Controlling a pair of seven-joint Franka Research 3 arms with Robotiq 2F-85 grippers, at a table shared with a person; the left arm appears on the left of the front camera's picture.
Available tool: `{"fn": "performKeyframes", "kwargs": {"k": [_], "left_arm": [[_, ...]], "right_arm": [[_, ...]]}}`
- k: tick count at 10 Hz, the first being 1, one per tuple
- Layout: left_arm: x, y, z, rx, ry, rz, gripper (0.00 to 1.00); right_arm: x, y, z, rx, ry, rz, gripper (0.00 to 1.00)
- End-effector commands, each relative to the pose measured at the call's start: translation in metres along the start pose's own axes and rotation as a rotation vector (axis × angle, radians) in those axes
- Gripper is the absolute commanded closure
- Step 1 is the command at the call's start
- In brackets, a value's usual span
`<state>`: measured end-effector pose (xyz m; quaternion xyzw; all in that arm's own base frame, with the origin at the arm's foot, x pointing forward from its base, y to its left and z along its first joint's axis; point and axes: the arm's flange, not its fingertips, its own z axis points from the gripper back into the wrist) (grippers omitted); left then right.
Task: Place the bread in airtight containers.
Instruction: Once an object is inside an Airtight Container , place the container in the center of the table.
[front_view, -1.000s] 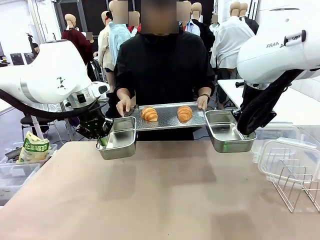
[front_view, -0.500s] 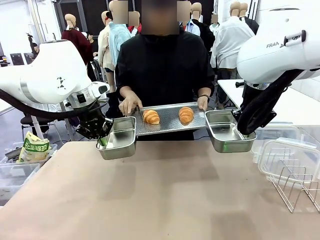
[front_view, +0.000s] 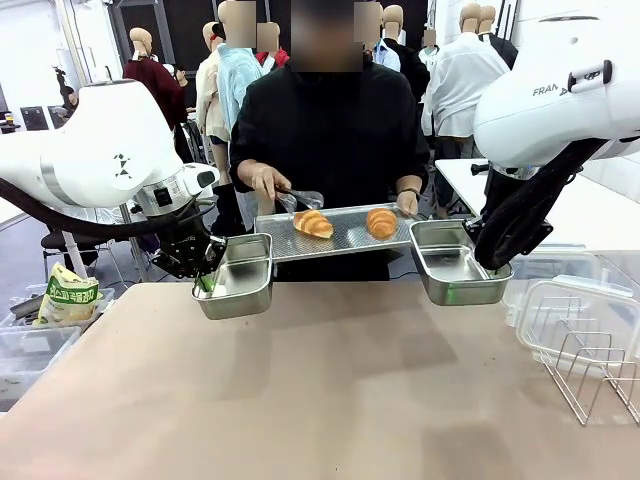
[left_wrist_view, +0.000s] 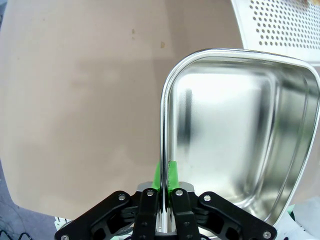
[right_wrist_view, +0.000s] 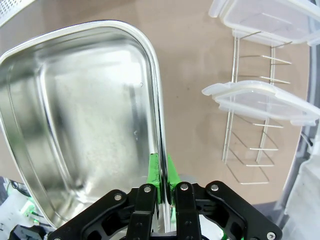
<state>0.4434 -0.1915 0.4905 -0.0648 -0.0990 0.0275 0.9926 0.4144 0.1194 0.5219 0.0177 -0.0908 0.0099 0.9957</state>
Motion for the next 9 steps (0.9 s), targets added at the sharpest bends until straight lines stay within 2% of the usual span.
{"fn": "performKeyframes", "kwargs": {"k": [1,9], "left_arm": [[0.0012,-0.0005,0.0027,0.005,-0.016,-0.008,1.00],[0.0012,-0.0005,0.0027,0.005,-0.016,-0.008,1.00]], "right_arm": [[-0.0028,-0.0011,0.0013,-0.005,-0.004,-0.009,1.00],[-0.0028,-0.0011,0.0013,-0.005,-0.004,-0.009,1.00]]}}
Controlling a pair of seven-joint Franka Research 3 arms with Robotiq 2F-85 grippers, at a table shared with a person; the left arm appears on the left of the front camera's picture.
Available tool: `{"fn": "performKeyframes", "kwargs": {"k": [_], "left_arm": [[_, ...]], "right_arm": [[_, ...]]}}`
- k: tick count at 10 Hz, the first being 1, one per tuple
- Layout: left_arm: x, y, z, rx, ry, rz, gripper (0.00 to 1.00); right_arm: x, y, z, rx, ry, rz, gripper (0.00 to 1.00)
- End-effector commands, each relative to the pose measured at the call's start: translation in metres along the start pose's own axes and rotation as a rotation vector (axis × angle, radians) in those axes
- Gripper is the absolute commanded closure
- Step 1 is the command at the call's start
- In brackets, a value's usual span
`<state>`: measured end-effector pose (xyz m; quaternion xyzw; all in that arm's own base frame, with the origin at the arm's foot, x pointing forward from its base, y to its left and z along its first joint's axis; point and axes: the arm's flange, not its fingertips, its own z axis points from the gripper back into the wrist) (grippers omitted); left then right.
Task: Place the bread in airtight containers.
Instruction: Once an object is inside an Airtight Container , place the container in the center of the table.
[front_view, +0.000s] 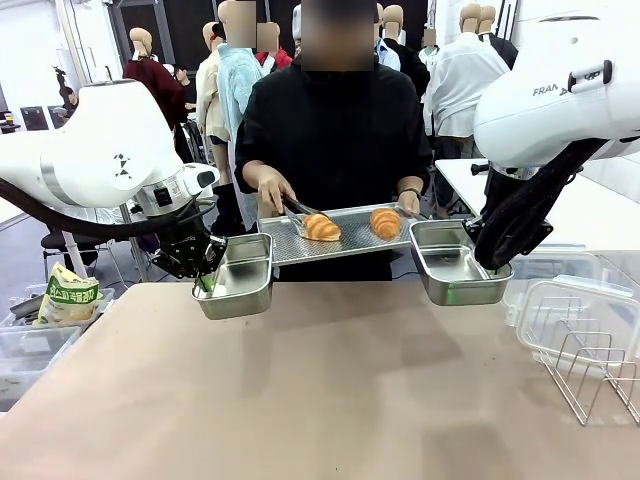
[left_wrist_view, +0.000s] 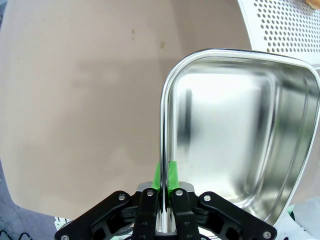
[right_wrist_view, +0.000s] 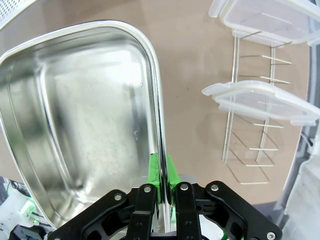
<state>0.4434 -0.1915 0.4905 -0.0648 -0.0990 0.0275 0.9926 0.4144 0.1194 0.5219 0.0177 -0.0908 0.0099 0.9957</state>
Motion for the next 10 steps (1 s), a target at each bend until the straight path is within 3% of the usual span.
{"fn": "performKeyframes", "kwargs": {"k": [1,10], "left_arm": [[0.0012,-0.0005,0.0027,0.005,-0.016,-0.008,1.00],[0.0012,-0.0005,0.0027,0.005,-0.016,-0.008,1.00]], "right_arm": [[-0.0028,-0.0011,0.0013,-0.005,-0.004,-0.009,1.00],[-0.0028,-0.0011,0.0013,-0.005,-0.004,-0.009,1.00]]}}
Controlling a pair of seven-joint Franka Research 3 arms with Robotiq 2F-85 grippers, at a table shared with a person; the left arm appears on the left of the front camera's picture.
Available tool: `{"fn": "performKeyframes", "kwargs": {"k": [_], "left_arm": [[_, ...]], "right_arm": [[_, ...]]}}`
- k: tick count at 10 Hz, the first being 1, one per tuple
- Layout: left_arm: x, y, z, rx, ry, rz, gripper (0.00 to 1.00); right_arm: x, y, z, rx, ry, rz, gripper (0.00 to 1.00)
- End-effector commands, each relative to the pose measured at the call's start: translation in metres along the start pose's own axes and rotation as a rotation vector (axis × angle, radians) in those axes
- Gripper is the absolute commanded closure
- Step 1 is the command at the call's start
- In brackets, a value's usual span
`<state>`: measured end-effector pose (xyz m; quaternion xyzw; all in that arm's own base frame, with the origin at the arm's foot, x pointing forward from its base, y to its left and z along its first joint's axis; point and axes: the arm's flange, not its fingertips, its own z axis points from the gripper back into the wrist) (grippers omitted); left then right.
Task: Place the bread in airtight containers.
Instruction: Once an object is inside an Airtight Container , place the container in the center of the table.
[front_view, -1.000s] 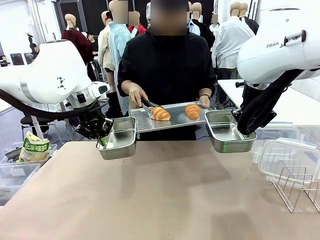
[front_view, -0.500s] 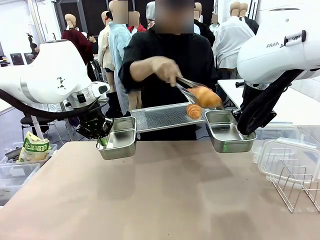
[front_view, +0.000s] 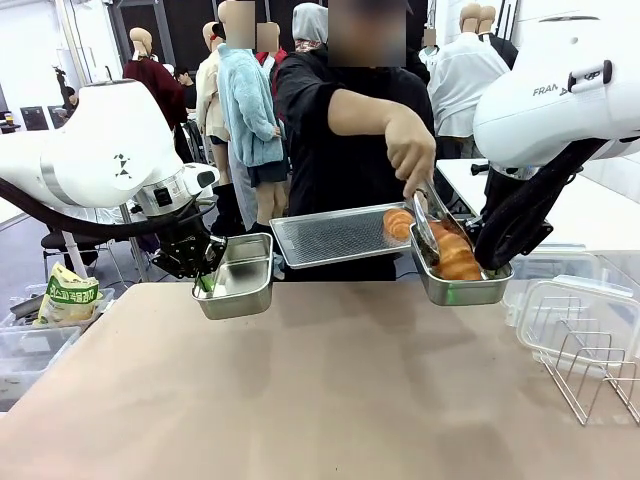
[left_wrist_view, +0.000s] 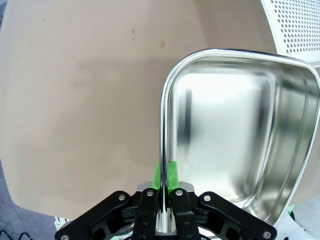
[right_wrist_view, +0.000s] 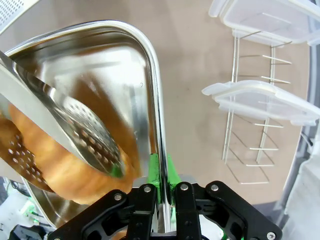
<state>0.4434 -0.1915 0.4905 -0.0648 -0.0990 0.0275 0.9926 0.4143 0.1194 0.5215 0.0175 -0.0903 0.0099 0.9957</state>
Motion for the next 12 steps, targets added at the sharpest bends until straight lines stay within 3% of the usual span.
{"fn": "performKeyframes", "kwargs": {"k": [1,12], "left_arm": [[0.0012,-0.0005,0.0027,0.005,-0.016,-0.008,1.00],[0.0012,-0.0005,0.0027,0.005,-0.016,-0.008,1.00]], "right_arm": [[-0.0027,-0.0010,0.0016,-0.005,-0.005,-0.009,1.00],[-0.0027,-0.0010,0.0016,-0.005,-0.005,-0.009,1.00]]}}
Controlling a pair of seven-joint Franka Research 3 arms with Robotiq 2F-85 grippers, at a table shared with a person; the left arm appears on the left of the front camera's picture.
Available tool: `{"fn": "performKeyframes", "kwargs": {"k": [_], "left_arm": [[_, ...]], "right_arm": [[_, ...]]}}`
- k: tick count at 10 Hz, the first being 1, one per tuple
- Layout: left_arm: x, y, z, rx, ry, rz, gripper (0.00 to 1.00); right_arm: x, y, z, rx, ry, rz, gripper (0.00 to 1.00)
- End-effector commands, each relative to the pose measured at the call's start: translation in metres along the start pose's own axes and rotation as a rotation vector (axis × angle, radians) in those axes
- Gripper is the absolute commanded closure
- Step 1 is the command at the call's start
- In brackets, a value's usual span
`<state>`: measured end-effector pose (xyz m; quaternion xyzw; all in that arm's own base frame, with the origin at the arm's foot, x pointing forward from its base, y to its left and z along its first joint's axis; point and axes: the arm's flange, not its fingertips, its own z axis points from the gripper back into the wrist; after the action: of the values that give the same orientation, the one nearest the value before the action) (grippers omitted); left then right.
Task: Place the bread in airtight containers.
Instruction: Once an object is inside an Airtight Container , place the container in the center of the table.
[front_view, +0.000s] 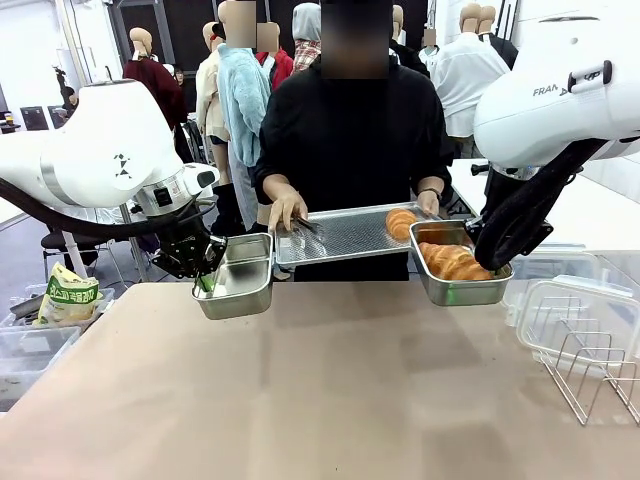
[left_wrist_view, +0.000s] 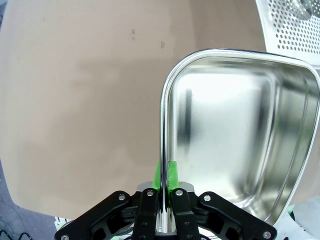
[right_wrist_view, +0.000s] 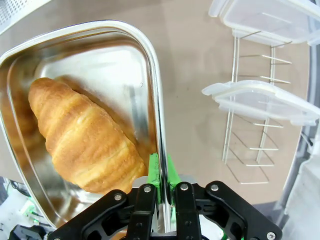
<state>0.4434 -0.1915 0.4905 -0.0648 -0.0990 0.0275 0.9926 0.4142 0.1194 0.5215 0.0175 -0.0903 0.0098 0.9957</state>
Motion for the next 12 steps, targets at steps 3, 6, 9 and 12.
{"fn": "performKeyframes", "kwargs": {"k": [3,6,9,12], "left_arm": [[0.0012,-0.0005,0.0027,0.005,-0.016,-0.008,1.00],[0.0012,-0.0005,0.0027,0.005,-0.016,-0.008,1.00],[0.0012,-0.0005,0.0027,0.005,-0.016,-0.008,1.00],[0.0012,-0.0005,0.0027,0.005,-0.016,-0.008,1.00]], "right_arm": [[-0.0027,-0.0010,0.0016,-0.005,-0.005,-0.009,1.00],[-0.0027,-0.0010,0.0016,-0.005,-0.005,-0.009,1.00],[-0.0027,-0.0010,0.0016,-0.005,-0.005,-0.009,1.00],[-0.0027,-0.0010,0.0016,-0.005,-0.005,-0.009,1.00]]}}
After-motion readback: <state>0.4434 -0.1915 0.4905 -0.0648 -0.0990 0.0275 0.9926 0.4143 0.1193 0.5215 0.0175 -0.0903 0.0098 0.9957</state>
